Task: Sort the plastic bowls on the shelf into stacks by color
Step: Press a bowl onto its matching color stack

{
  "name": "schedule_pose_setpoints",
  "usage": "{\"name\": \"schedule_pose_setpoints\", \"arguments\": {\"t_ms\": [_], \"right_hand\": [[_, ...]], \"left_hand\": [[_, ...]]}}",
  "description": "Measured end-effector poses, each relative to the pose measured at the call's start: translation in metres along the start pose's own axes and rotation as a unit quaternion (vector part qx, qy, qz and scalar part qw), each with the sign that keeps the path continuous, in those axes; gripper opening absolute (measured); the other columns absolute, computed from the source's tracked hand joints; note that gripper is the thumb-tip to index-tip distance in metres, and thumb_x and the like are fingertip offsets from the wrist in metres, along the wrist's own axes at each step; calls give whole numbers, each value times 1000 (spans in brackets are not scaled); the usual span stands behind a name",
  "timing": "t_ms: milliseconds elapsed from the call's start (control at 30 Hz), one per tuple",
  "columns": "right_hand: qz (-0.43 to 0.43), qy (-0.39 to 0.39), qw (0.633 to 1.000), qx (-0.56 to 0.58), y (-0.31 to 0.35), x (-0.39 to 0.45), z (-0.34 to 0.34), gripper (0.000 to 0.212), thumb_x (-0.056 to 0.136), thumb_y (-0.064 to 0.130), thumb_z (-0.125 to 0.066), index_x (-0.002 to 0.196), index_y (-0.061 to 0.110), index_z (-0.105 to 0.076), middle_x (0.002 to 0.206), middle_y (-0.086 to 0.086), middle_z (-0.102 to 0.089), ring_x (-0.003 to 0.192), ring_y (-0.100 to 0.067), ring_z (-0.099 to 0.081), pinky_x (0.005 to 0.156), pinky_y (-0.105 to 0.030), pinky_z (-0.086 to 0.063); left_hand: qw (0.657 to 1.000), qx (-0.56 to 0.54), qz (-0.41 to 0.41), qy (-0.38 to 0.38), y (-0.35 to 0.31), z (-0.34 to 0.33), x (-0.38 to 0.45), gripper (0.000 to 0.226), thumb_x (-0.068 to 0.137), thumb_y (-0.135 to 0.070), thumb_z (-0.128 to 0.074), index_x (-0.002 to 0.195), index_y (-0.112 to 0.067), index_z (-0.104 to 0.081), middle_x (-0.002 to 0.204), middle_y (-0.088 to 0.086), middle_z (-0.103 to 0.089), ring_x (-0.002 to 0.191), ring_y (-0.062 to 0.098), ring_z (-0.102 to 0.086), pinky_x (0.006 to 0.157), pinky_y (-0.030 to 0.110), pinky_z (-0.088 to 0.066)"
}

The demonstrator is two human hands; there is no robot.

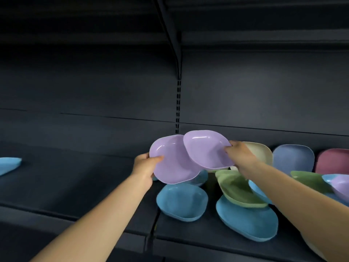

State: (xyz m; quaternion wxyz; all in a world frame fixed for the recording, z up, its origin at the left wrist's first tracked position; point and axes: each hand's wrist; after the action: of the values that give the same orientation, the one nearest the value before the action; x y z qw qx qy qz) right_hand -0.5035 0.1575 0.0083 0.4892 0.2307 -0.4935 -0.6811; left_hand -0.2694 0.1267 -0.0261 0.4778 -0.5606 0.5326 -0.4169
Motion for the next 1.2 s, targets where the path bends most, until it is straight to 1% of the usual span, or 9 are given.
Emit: {"name": "schedule_pose_setpoints", "arguments": {"t_ms": [200, 300, 467, 600, 700, 833, 933, 1067, 1200], "right_hand": [[-53, 58, 985, 153, 50, -24, -97, 14, 94, 12, -54, 107, 7, -56, 96, -9, -59, 90, -26, -53, 64, -31, -46], [-66, 109, 981, 145, 71, -36, -156, 21, 93, 16, -58, 113, 8, -58, 104, -10, -60, 92, -25, -56, 58, -26, -46], [-82, 135, 977, 146, 108, -61, -255, 19, 97, 19, -50, 113, 9, -52, 105, -9, -54, 84, -22, -50, 59, -27, -42], [-95, 140, 973, 156, 137, -81, -326, 25, 96, 18, -49, 118, 7, -52, 112, -9, -55, 87, -23, -53, 59, -27, -47], [-98, 162, 966, 176, 157, -97, -376, 20, 96, 15, -48, 114, 7, -53, 111, -8, -55, 81, -20, -54, 56, -27, -45], [-101, 190, 957, 196, 185, -113, -440, 22, 96, 12, -47, 117, 7, -52, 122, -11, -56, 105, -29, -58, 70, -33, -53], [-90, 197, 951, 219, 213, -119, -485, 23, 97, 8, -43, 119, 7, -50, 119, -10, -55, 105, -29, -57, 72, -35, -52], [-67, 201, 953, 216, 250, -119, -540, 16, 98, 8, -38, 110, 11, -47, 110, -7, -53, 101, -28, -54, 86, -39, -51], [-28, 234, 951, 203, 282, -110, -598, 16, 98, 7, -39, 110, 11, -47, 108, -7, -52, 99, -26, -52, 83, -36, -50]], "left_hand": [[997, -28, 9, -77, -23, 101, 20, 14, 81, 1, -68, 92, -2, -61, 97, 13, -63, 90, 31, -60, 81, 35, -49], [996, -11, 13, -89, -38, 164, 30, 11, 81, -2, -69, 84, -5, -59, 87, 8, -63, 88, 30, -61, 81, 34, -49], [995, -10, 5, -104, -57, 275, 53, 16, 85, -4, -65, 100, -4, -60, 103, 14, -64, 93, 33, -62, 85, 39, -51], [989, -47, -17, -141, -68, 353, 68, 17, 88, -4, -60, 103, -11, -58, 92, 7, -63, 82, 27, -61, 75, 35, -51], [982, -50, -33, -180, -74, 409, 75, 15, 86, -7, -64, 100, -10, -62, 96, 9, -64, 88, 29, -60, 82, 36, -50], [974, -75, -47, -210, -86, 475, 83, 10, 85, -8, -66, 84, -17, -61, 100, 8, -62, 92, 28, -59, 87, 38, -48], [969, -87, -67, -220, -98, 519, 93, 13, 86, -5, -64, 88, -18, -60, 97, 4, -63, 94, 27, -58, 87, 38, -47], [966, -78, -82, -233, -114, 569, 112, 26, 85, -8, -65, 110, -14, -61, 113, 7, -63, 102, 30, -60, 92, 43, -49], [962, -63, -87, -253, -132, 610, 144, 15, 85, -5, -64, 94, -16, -59, 107, 10, -61, 97, 32, -59, 93, 45, -49]]}}
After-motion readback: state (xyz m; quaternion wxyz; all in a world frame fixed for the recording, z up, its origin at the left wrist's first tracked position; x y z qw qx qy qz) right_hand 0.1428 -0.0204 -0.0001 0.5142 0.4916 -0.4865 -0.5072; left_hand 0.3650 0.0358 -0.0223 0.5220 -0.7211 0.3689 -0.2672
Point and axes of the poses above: each hand's wrist, its own x-axis towards the middle knuckle, its own z-axis out of the back of the hand, y = z × x
